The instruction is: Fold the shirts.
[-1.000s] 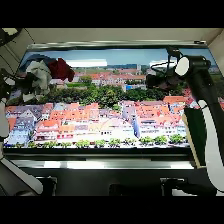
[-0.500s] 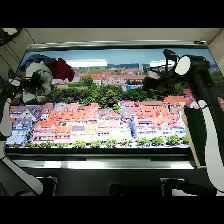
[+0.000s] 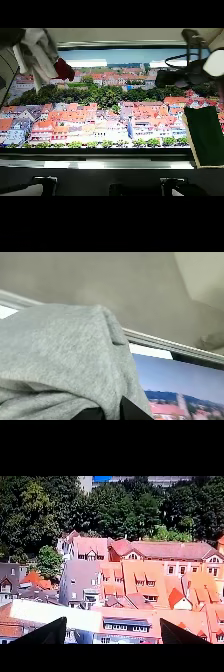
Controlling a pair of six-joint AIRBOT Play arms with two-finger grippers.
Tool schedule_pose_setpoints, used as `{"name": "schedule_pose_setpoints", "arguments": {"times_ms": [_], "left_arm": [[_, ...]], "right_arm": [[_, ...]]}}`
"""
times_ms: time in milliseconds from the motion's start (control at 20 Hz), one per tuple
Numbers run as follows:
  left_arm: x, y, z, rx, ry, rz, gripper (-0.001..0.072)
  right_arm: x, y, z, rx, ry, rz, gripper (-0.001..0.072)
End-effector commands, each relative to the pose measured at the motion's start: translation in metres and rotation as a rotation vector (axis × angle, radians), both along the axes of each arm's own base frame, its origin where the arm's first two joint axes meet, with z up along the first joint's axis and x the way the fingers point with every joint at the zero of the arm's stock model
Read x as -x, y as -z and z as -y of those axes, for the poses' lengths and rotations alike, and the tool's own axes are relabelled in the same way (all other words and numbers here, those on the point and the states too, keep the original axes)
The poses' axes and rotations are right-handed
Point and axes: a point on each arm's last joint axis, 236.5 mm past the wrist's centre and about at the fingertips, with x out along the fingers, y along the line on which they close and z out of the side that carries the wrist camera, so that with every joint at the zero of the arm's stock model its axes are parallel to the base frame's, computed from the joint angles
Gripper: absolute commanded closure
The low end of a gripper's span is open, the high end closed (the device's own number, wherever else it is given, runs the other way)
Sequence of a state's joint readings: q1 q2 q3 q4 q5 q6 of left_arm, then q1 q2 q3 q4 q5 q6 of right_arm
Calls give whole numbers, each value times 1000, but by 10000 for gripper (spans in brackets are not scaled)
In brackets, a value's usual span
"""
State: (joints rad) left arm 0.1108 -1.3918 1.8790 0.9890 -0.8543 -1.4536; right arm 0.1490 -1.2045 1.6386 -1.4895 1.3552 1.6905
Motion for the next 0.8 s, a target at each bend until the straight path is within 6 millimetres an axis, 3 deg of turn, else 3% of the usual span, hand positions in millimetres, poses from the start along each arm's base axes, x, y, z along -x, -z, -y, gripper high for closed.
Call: {"name": "schedule_pose_setpoints", "arguments": {"times_ms": [0, 50, 150, 300, 400, 500, 600, 700, 750], "left_arm": [[115, -74, 108, -47, 266, 103, 677], [141, -79, 136, -43, 348, 96, 677], [181, -60, 179, -95, 498, 21, 676], [221, 1, 233, -151, 679, -177, 677], [247, 62, 268, -177, 788, -327, 677], [275, 145, 284, -234, 860, -521, 677], [284, 224, 282, -246, 838, -690, 677], [274, 277, 275, -214, 769, -780, 674], [269, 291, 273, -189, 749, -828, 608]], "right_arm": [[39, -65, 18, 16, 31, 167, 4], [53, -82, 22, 17, 37, 211, 4], [82, -105, 33, 29, 52, 268, 4], [124, -114, 49, 61, 79, 262, 5], [142, -108, 55, 77, 88, 218, 6], [151, -93, 55, 66, 110, 133, 14], [149, -75, 54, 50, 143, 43, 26], [133, -58, 50, 60, 135, -20, 27], [122, -50, 47, 62, 132, -42, 38]]}}
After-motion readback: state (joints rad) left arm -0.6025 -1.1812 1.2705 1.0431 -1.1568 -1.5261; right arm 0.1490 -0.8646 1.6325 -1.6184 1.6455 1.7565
